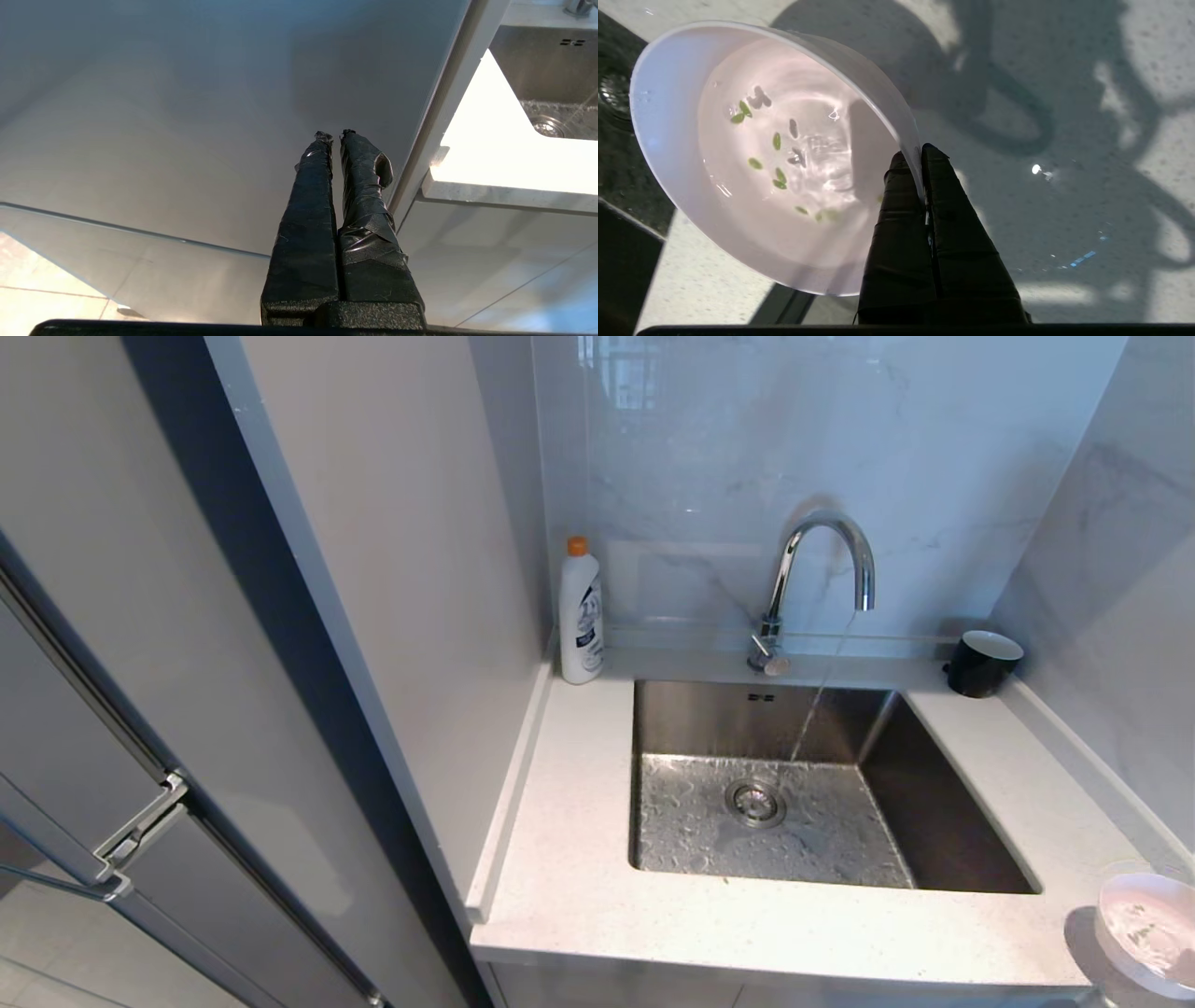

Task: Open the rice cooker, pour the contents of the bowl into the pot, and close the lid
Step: Place the bowl on the table

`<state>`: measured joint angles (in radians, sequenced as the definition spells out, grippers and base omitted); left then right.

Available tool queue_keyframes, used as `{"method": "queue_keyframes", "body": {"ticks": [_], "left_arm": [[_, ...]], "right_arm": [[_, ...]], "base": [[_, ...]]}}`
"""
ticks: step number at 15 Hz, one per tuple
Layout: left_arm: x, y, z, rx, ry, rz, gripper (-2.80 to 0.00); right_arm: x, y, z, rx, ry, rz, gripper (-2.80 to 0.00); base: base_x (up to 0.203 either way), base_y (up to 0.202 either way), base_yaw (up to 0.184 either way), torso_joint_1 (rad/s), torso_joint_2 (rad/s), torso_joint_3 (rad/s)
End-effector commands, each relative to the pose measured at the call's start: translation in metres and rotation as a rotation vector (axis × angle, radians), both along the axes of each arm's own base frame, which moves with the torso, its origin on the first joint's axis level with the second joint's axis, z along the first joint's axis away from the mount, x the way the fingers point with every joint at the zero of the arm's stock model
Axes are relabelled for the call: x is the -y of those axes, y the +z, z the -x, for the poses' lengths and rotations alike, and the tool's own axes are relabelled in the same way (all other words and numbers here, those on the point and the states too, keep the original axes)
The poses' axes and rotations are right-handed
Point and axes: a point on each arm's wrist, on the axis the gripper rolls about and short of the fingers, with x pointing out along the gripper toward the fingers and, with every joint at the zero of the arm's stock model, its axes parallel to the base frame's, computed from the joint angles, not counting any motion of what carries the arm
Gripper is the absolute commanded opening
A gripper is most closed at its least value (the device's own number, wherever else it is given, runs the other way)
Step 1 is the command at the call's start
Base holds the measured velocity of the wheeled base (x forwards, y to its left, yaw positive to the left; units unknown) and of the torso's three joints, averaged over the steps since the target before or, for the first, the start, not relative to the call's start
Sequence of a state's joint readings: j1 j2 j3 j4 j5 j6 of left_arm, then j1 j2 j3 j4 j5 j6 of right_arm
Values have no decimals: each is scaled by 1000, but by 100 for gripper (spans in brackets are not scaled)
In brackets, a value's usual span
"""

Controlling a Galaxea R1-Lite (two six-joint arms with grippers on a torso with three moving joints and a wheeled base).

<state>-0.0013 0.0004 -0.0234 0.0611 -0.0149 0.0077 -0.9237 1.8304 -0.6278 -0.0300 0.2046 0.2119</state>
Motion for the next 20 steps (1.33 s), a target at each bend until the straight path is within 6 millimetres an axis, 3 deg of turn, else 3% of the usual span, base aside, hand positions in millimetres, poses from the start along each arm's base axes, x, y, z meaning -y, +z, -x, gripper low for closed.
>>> {"method": "queue_keyframes", "body": {"ticks": [1, 6, 7, 8, 14, 20], "left_arm": [[0, 0, 0, -2, -1, 0, -280], [0, 0, 0, -2, 1, 0, -280], [0, 0, 0, -2, 1, 0, -280], [0, 0, 0, -2, 1, 0, -280], [0, 0, 0, -2, 1, 0, -280], [0, 0, 0, -2, -1, 0, -280]], "right_arm": [[2, -8, 14, -18, -22, -15, -280], [2, -24, 23, -37, -9, -19, -280], [4, -27, 23, -35, -14, -14, -150], [6, -26, 23, -30, -19, -6, 0], [6, -16, 24, -5, -21, 30, 0], [-14, 35, 28, 109, 20, 142, 0]], "base": [[0, 0, 0, 0, 0, 0], [0, 0, 0, 0, 0, 0], [0, 0, 0, 0, 0, 0], [0, 0, 0, 0, 0, 0], [0, 0, 0, 0, 0, 0], [0, 0, 0, 0, 0, 0]]}}
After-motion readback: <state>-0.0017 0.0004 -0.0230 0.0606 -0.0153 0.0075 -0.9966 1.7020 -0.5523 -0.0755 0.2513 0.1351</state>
